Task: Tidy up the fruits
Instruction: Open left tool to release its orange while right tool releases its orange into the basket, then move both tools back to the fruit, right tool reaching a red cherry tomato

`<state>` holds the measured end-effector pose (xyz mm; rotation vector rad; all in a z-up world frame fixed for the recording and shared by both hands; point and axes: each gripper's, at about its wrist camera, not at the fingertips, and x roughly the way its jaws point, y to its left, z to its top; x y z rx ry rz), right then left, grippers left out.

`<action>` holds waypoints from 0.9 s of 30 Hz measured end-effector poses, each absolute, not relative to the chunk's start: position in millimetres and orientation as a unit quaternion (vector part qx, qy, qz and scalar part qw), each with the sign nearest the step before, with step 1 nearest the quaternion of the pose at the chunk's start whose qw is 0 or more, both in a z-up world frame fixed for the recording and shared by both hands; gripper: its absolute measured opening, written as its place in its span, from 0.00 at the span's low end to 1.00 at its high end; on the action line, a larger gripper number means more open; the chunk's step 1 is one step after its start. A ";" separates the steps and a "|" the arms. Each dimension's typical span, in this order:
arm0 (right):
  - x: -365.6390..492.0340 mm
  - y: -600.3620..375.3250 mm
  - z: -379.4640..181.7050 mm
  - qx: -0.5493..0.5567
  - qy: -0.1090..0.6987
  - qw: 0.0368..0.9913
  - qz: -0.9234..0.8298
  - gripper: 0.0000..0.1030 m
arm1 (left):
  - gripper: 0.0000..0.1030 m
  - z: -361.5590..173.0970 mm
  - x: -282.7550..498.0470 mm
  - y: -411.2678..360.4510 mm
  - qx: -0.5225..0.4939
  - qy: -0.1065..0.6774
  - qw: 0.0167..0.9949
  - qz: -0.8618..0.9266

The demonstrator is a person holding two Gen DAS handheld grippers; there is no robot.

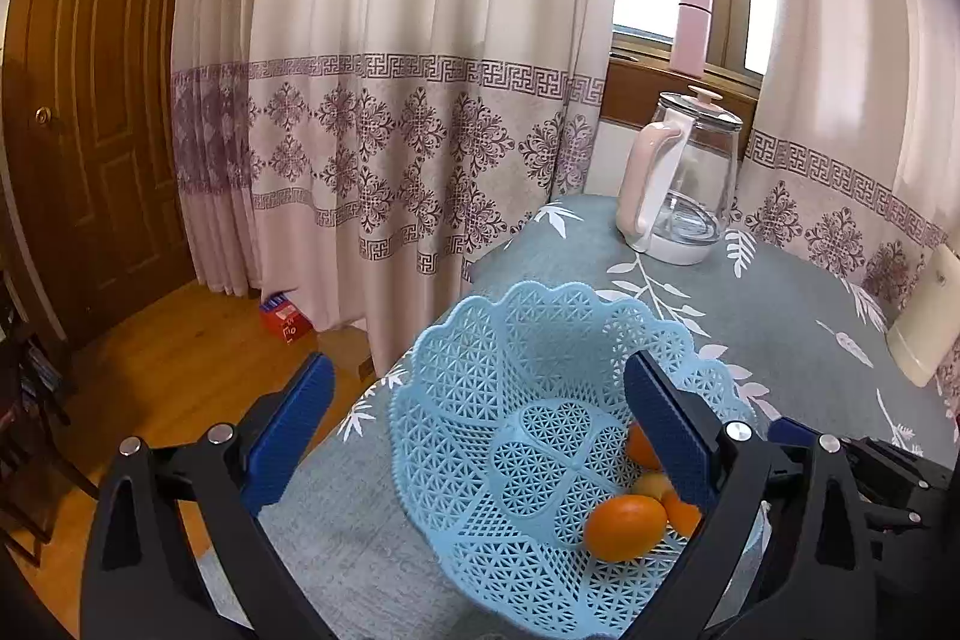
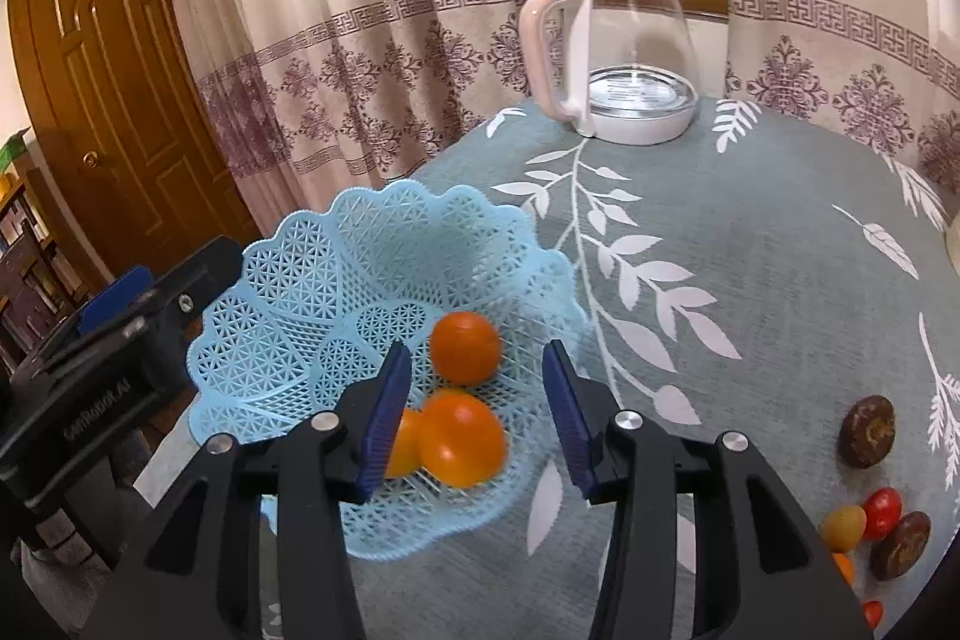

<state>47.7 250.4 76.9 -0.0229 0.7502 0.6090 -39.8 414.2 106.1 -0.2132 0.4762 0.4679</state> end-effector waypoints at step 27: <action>14.6 178.2 67.3 0.033 0.356 0.908 0.219 0.53 | 0.97 111.7 -46.2 382.7 -0.072 0.233 0.946 0.212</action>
